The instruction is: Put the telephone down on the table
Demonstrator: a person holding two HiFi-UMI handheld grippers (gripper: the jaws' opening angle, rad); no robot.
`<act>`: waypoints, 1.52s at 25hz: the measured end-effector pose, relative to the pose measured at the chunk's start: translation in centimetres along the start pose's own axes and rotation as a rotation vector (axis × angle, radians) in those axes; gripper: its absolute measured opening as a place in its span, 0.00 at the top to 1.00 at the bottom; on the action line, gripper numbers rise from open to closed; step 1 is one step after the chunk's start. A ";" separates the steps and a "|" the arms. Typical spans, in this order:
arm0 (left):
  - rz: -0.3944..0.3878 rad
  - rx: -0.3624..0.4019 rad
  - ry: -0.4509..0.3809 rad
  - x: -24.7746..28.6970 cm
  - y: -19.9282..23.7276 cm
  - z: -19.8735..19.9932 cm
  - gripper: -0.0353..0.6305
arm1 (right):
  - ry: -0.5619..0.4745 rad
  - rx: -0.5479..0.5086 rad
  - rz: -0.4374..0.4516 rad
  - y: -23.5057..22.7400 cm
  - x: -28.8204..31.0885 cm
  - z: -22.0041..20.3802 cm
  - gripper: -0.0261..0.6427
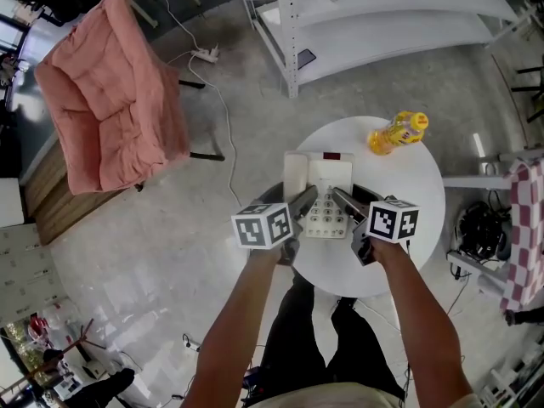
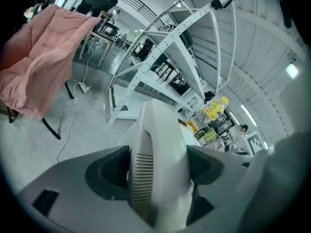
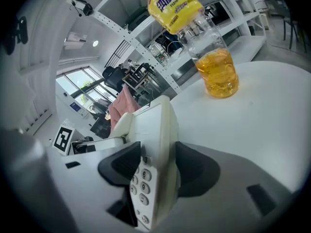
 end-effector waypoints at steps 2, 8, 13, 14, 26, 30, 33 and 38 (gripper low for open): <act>0.001 0.001 0.001 0.1 0.2 0.0 0.43 | 0.004 -0.005 -0.011 0.0 0.2 -0.1 0.65; 0.003 0.025 -0.013 0.2 0.2 0.0 0.43 | -0.009 -0.011 -0.012 -0.2 0.3 -0.2 0.65; -0.004 0.043 -0.054 -0.2 0.2 0.3 0.43 | -0.008 -0.024 -0.013 -0.3 0.2 -0.3 0.65; -0.010 0.043 -0.061 -0.2 0.3 0.3 0.43 | -0.007 -0.027 -0.015 -0.3 0.2 -0.3 0.65; -0.051 0.087 -0.117 -1.2 0.1 0.8 0.43 | 0.015 -0.138 -0.075 0.4 -0.3 -0.1 0.68; -0.050 0.099 -0.132 -1.8 -0.2 1.5 0.43 | 0.010 -0.145 -0.099 0.6 -0.5 0.2 0.68; -0.047 0.114 -0.143 -2.7 -0.7 2.0 0.43 | 0.009 -0.161 -0.126 0.8 -1.0 0.7 0.68; -0.007 0.152 -0.160 -4.8 -1.3 2.7 0.43 | -0.008 -0.166 -0.180 1.3 -2.9 1.9 0.68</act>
Point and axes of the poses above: the fingertips, and each gripper's own axes: x forward along the fingers, y to its left, z out of its top, the point moved 8 cm from there along -x, backward along the fingers, and after that the axes turned 4 degrees about y, right-handed, at the moved point
